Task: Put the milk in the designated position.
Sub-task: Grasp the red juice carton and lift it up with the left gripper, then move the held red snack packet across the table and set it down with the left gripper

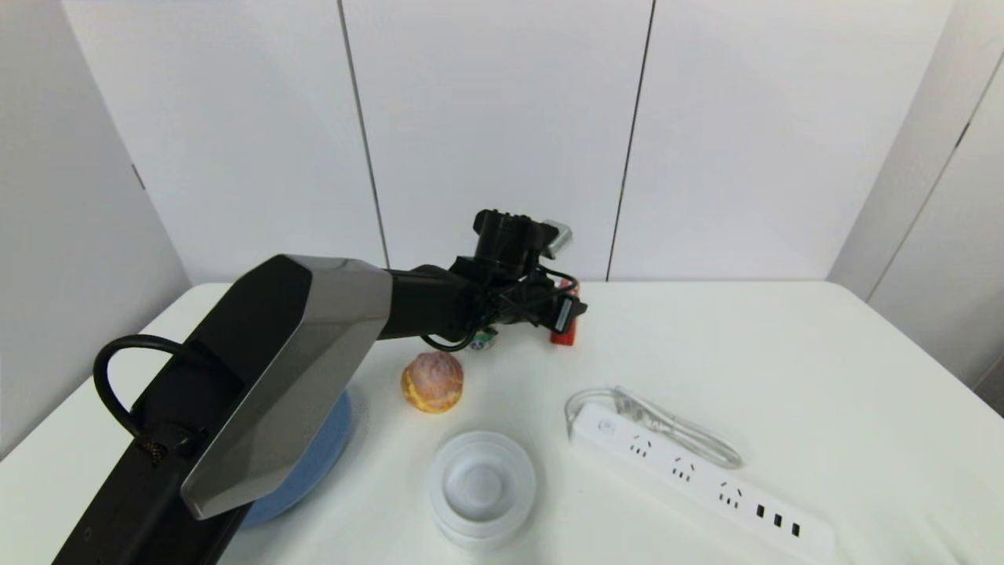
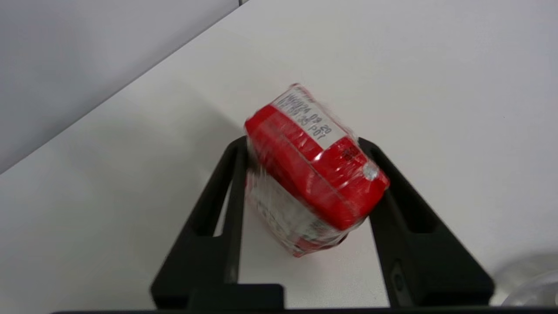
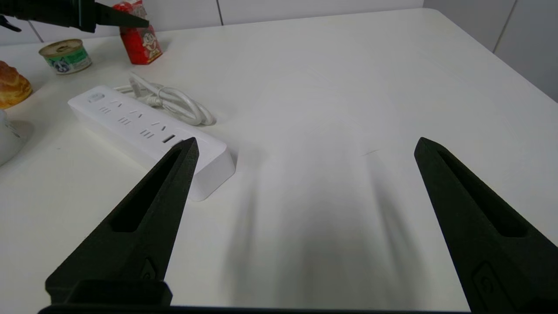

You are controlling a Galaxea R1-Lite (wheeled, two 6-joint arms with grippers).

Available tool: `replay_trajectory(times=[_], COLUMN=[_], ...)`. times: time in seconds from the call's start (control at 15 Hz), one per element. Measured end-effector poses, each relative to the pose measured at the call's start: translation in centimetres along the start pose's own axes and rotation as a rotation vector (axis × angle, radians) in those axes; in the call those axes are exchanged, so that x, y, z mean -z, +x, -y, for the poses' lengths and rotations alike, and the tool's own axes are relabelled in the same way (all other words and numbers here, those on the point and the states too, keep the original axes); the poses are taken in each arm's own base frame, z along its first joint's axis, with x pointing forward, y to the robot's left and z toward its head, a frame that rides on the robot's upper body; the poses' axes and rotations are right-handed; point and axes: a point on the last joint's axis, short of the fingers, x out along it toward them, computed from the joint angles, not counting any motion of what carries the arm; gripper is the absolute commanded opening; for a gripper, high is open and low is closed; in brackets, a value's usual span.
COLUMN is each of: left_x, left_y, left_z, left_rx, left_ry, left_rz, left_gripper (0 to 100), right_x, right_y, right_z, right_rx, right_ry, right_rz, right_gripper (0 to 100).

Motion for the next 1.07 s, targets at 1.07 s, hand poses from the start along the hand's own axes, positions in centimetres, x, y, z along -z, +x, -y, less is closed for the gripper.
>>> replay_trajectory(times=[1.07], left_x=[-7.9], left_y=[-9.4], left_z=[3.7], left_rx=[0.01], left_ry=[0.041], left_rz=[0.048], left_gripper=[0], right_x=[0.0], right_y=[0.0], right_z=[0.0], right_rx=[0.0], right_ry=[0.0], right_rz=[0.0], right_gripper=[100])
